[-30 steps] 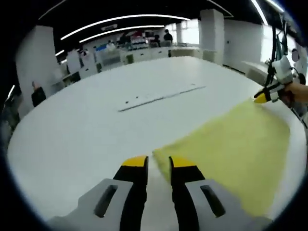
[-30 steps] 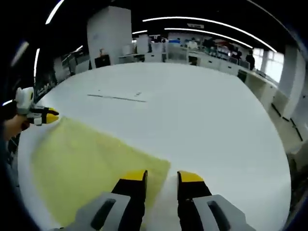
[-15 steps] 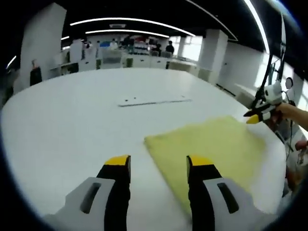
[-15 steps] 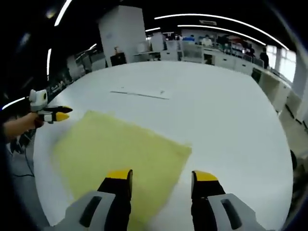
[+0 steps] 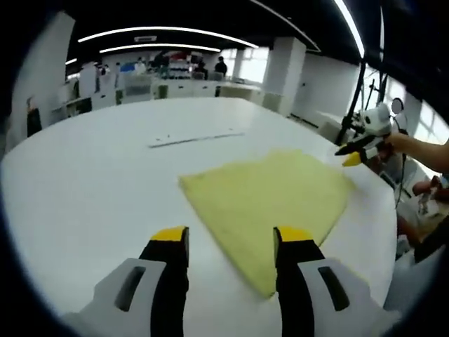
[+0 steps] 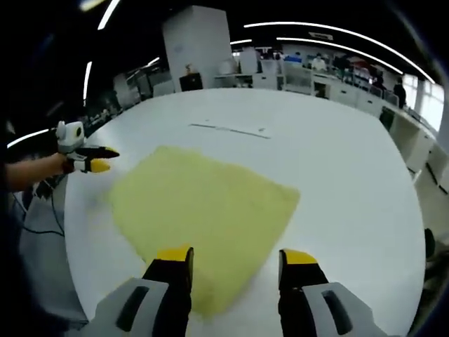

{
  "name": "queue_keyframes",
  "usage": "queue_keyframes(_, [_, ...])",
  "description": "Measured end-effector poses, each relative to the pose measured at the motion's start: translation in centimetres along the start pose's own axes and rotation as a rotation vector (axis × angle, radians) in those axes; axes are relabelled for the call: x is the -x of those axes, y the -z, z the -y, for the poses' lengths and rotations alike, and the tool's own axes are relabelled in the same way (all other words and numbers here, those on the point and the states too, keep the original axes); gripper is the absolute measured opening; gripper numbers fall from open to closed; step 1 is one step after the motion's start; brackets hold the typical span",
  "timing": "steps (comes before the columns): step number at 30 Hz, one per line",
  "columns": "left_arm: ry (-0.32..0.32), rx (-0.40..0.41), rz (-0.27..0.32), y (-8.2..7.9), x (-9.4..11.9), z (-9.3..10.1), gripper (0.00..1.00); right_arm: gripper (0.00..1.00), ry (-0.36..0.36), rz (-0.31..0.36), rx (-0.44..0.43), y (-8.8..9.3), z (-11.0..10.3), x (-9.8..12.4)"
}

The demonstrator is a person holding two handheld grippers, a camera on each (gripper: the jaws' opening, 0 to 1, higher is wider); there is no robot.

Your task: Fold the garment on the visible template until the final outline fits inside the template.

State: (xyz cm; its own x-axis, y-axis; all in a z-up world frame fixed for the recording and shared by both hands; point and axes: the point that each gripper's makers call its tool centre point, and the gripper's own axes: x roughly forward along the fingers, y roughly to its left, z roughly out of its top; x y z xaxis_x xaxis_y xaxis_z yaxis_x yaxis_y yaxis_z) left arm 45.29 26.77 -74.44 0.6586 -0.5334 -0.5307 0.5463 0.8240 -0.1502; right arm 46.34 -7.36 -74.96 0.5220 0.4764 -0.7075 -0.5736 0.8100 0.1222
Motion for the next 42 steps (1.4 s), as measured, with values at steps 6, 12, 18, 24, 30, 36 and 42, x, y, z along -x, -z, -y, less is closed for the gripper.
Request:
queue_keyframes(6, [0.036, -0.022, -0.023, 1.2, 0.7, 1.5, 0.44, 0.46, -0.03, -0.016, 0.002, 1.7, -1.4, 1.1])
queue_keyframes(12, [0.057, -0.013, -0.039, 2.2, 1.1, 2.4, 0.42, 0.42, -0.044, -0.023, -0.003, 3.4, -2.5, 2.0])
queue_keyframes(18, [0.057, 0.025, -0.062, 3.8, 1.4, 2.7, 0.38, 0.34, -0.044, -0.032, -0.022, 4.9, -2.9, 2.3])
queue_keyframes(24, [0.061, 0.074, -0.073, 4.8, 1.5, 3.0, 0.3, 0.27, -0.039, -0.037, -0.045, 6.3, -2.9, 2.4])
queue_keyframes(30, [0.047, 0.095, -0.102, 6.1, 1.4, 2.9, 0.22, 0.16, -0.044, -0.036, -0.074, 7.2, -3.0, 1.9])
queue_keyframes(36, [0.043, 0.126, -0.104, 6.4, 1.2, 2.9, 0.19, 0.08, -0.046, -0.009, -0.101, 7.2, -3.0, 1.3])
queue_keyframes(42, [0.042, 0.169, -0.106, 6.6, 1.0, 3.0, 0.09, 0.0, -0.042, 0.014, -0.101, 6.9, -3.0, 1.2])
